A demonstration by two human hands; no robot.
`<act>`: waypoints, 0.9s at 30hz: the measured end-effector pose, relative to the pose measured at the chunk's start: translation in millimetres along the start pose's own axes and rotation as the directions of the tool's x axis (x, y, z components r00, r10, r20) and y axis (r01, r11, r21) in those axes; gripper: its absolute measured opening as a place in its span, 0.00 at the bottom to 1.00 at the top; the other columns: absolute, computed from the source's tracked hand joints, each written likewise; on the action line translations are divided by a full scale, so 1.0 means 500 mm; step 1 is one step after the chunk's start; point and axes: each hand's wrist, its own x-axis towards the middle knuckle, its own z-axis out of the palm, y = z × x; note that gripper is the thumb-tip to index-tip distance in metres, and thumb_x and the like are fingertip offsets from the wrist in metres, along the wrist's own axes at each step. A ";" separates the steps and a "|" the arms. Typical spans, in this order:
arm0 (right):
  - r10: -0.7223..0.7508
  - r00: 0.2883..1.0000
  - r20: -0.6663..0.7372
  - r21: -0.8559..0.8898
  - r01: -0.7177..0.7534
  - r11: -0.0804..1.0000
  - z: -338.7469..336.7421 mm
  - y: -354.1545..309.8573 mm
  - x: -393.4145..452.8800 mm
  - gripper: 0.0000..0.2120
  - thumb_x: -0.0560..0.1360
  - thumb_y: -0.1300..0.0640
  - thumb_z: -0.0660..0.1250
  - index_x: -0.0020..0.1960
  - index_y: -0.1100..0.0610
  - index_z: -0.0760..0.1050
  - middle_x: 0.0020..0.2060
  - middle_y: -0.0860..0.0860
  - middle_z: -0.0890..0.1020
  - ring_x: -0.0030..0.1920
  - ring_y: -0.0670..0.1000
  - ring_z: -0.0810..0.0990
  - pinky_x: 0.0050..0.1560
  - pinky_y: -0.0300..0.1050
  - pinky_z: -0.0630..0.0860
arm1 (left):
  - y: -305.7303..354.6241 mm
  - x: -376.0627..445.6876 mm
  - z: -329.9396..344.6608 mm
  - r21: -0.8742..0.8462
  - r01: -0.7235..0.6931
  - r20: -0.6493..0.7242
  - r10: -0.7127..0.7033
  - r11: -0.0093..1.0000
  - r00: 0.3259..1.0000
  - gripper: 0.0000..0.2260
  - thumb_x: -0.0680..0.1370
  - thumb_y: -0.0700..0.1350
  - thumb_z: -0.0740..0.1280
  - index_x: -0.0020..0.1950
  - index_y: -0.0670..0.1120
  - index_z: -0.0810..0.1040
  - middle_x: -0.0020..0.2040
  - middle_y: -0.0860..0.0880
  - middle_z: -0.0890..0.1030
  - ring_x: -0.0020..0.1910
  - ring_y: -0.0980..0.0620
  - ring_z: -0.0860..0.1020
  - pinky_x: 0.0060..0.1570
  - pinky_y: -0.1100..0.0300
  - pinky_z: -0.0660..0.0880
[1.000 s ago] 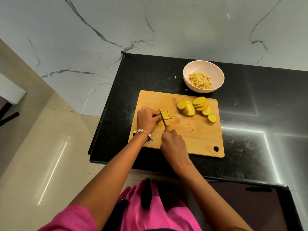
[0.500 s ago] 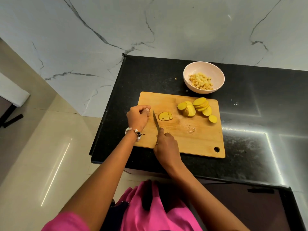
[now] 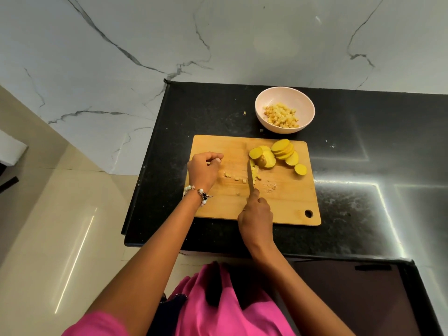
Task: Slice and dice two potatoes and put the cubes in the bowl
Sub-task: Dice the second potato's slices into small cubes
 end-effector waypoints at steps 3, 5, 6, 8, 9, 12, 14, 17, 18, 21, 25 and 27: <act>0.028 1.000 -0.001 0.014 -0.028 1.000 -0.011 0.022 -0.006 0.27 0.78 0.65 0.53 0.76 0.62 0.52 0.60 0.60 0.72 0.55 0.61 0.75 0.53 0.52 0.70 | 0.010 0.003 0.018 0.010 -0.020 0.043 0.019 1.000 0.999 0.08 0.76 0.38 0.66 0.51 0.46 0.83 0.49 0.51 0.83 0.46 0.53 0.81 0.50 0.61 0.77; 0.027 1.000 -0.001 0.014 -0.027 1.000 -0.018 0.032 -0.010 0.27 0.78 0.64 0.53 0.76 0.61 0.52 0.60 0.60 0.73 0.55 0.61 0.75 0.52 0.51 0.71 | 0.016 0.005 0.026 0.016 -0.031 0.061 0.030 0.999 0.998 0.09 0.77 0.36 0.65 0.52 0.45 0.83 0.49 0.51 0.83 0.45 0.53 0.81 0.47 0.65 0.77; 0.010 1.000 -0.003 0.014 -0.010 1.000 -0.022 0.035 -0.013 0.27 0.78 0.63 0.53 0.76 0.61 0.52 0.59 0.60 0.73 0.55 0.61 0.75 0.51 0.51 0.71 | 0.018 0.007 0.026 0.014 -0.027 0.058 0.026 1.000 0.998 0.10 0.77 0.36 0.64 0.52 0.45 0.83 0.49 0.51 0.83 0.45 0.54 0.81 0.45 0.66 0.76; -0.059 0.998 -0.017 0.031 0.059 0.998 -0.027 0.033 -0.020 0.27 0.78 0.63 0.53 0.76 0.61 0.54 0.57 0.60 0.74 0.53 0.61 0.75 0.49 0.51 0.71 | 0.020 0.013 0.023 -0.003 -0.012 0.041 0.013 1.000 0.999 0.12 0.77 0.34 0.62 0.52 0.45 0.83 0.48 0.50 0.82 0.45 0.54 0.81 0.44 0.68 0.77; -0.107 0.994 -0.016 0.043 0.108 0.993 -0.028 0.028 -0.024 0.26 0.78 0.63 0.54 0.76 0.61 0.54 0.56 0.60 0.75 0.53 0.61 0.75 0.49 0.51 0.71 | 0.020 0.016 0.020 -0.009 -0.001 0.032 0.001 1.000 0.999 0.12 0.78 0.33 0.61 0.52 0.44 0.83 0.48 0.50 0.82 0.45 0.54 0.81 0.43 0.69 0.77; -0.231 0.971 0.060 0.013 0.230 0.973 -0.016 0.000 -0.028 0.27 0.78 0.63 0.55 0.76 0.61 0.54 0.57 0.60 0.75 0.53 0.62 0.74 0.48 0.52 0.69 | 0.020 0.021 0.009 -0.012 0.014 -0.006 -0.014 1.000 1.000 0.14 0.78 0.32 0.59 0.53 0.44 0.82 0.47 0.51 0.82 0.43 0.55 0.81 0.38 0.72 0.76; -0.248 0.963 0.109 -0.039 0.254 0.967 -0.002 -0.016 -0.026 0.28 0.77 0.64 0.54 0.76 0.60 0.52 0.59 0.60 0.73 0.54 0.62 0.74 0.47 0.51 0.69 | 0.021 0.021 0.003 -0.013 0.002 -0.034 -0.002 1.000 0.999 0.14 0.78 0.32 0.58 0.53 0.43 0.82 0.47 0.51 0.81 0.43 0.54 0.81 0.36 0.72 0.76; -0.202 0.974 0.106 -0.098 0.213 0.972 0.007 -0.018 -0.017 0.29 0.78 0.65 0.53 0.76 0.61 0.50 0.61 0.60 0.71 0.53 0.62 0.75 0.45 0.50 0.68 | 0.019 0.019 -0.003 -0.024 0.011 -0.039 -0.012 1.000 0.999 0.13 0.78 0.32 0.59 0.53 0.43 0.82 0.47 0.51 0.81 0.44 0.54 0.81 0.35 0.72 0.75; -0.179 0.980 0.087 -0.106 0.188 0.976 0.006 -0.013 -0.015 0.28 0.78 0.65 0.53 0.76 0.62 0.49 0.60 0.60 0.71 0.53 0.62 0.75 0.46 0.51 0.68 | 0.017 0.019 -0.003 -0.029 0.013 -0.031 -0.014 0.999 0.999 0.12 0.78 0.33 0.60 0.53 0.43 0.82 0.47 0.51 0.81 0.44 0.54 0.81 0.36 0.73 0.75; -0.101 0.995 0.025 -0.099 0.103 0.990 -0.004 0.012 -0.009 0.28 0.78 0.65 0.52 0.76 0.63 0.49 0.60 0.60 0.71 0.53 0.62 0.75 0.49 0.52 0.70 | 0.017 0.015 0.006 -0.039 0.009 0.002 -0.009 0.999 1.000 0.11 0.78 0.34 0.62 0.53 0.44 0.82 0.47 0.51 0.82 0.43 0.56 0.81 0.40 0.70 0.77; -0.012 1.000 -0.012 -0.056 0.011 0.998 -0.023 0.040 0.001 0.27 0.78 0.65 0.51 0.76 0.62 0.51 0.59 0.60 0.72 0.54 0.61 0.74 0.50 0.51 0.69 | 0.029 0.006 0.030 -0.024 -0.026 0.053 0.027 0.999 0.998 0.11 0.77 0.35 0.63 0.54 0.45 0.82 0.48 0.50 0.83 0.45 0.57 0.80 0.49 0.64 0.77; -0.001 1.000 -0.011 -0.041 0.000 0.999 -0.028 0.044 0.000 0.27 0.78 0.66 0.51 0.76 0.62 0.51 0.59 0.60 0.72 0.55 0.61 0.74 0.51 0.51 0.70 | 0.040 0.004 0.042 0.013 -0.074 0.095 0.072 0.997 0.993 0.12 0.77 0.35 0.63 0.55 0.44 0.82 0.50 0.50 0.83 0.48 0.59 0.79 0.53 0.66 0.75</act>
